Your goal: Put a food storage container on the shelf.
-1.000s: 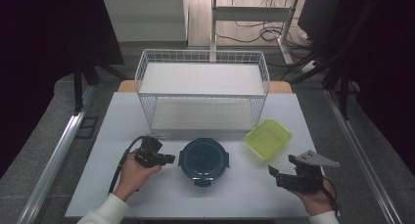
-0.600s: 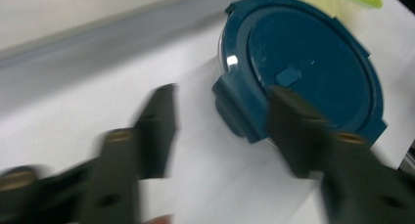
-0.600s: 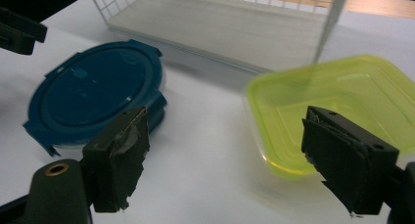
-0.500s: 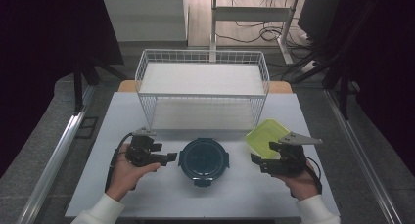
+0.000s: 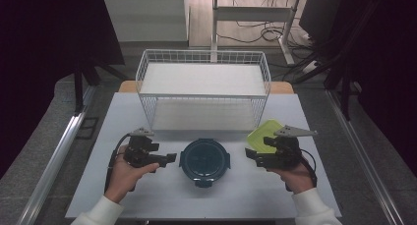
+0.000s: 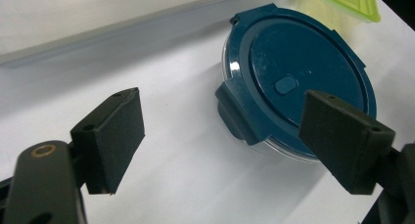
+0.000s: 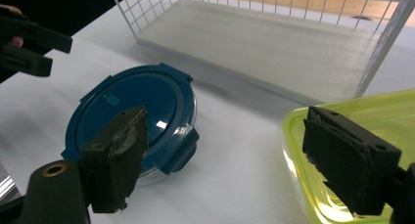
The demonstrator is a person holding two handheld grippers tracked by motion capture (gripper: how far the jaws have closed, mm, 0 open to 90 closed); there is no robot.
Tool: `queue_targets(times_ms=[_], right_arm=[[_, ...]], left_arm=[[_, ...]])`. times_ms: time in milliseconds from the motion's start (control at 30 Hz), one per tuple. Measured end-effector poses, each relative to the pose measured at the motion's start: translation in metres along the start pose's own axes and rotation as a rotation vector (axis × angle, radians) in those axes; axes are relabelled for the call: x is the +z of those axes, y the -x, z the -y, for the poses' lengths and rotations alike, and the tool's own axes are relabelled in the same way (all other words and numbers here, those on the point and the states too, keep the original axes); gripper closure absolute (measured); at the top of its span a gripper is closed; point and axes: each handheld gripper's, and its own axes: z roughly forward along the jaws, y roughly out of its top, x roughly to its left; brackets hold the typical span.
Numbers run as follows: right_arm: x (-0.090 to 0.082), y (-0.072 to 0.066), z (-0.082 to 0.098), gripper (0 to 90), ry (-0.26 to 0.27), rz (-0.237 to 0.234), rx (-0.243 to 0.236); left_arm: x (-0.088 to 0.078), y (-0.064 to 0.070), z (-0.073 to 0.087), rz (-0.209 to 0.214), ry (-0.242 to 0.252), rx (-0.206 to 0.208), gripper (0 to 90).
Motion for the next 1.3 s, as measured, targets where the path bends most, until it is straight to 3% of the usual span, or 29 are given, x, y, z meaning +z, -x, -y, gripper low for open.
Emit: queue_targets(times_ms=[200, 400, 667, 833, 1100, 1300], right_arm=[[0.005, -0.004, 0.006, 16.4, -0.043, -0.006, -0.023], [0.015, -0.004, 0.006, 15.0, -0.058, -0.031, 0.01], [0.027, -0.012, 0.006, 14.2, -0.095, -0.065, 0.048], [0.04, -0.013, 0.005, 14.0, -0.132, -0.056, 0.095], [0.071, -0.015, 0.008, 13.7, -0.203, -0.103, 0.193], [0.088, -0.019, 0.008, 13.7, -0.233, -0.128, 0.221]], left_arm=[[0.0, -0.005, -0.004, 0.026, 0.018, -0.038, 14.4], [0.003, -0.005, -0.004, 0.034, 0.015, -0.042, 12.6], [0.008, -0.002, -0.007, 0.095, 0.012, -0.074, 8.8], [0.016, -0.001, -0.008, 0.139, -0.001, -0.09, 6.0], [0.031, 0.001, -0.009, 0.181, -0.031, -0.125, 4.9], [0.042, 0.0, -0.012, 0.206, -0.031, -0.165, 5.2]])
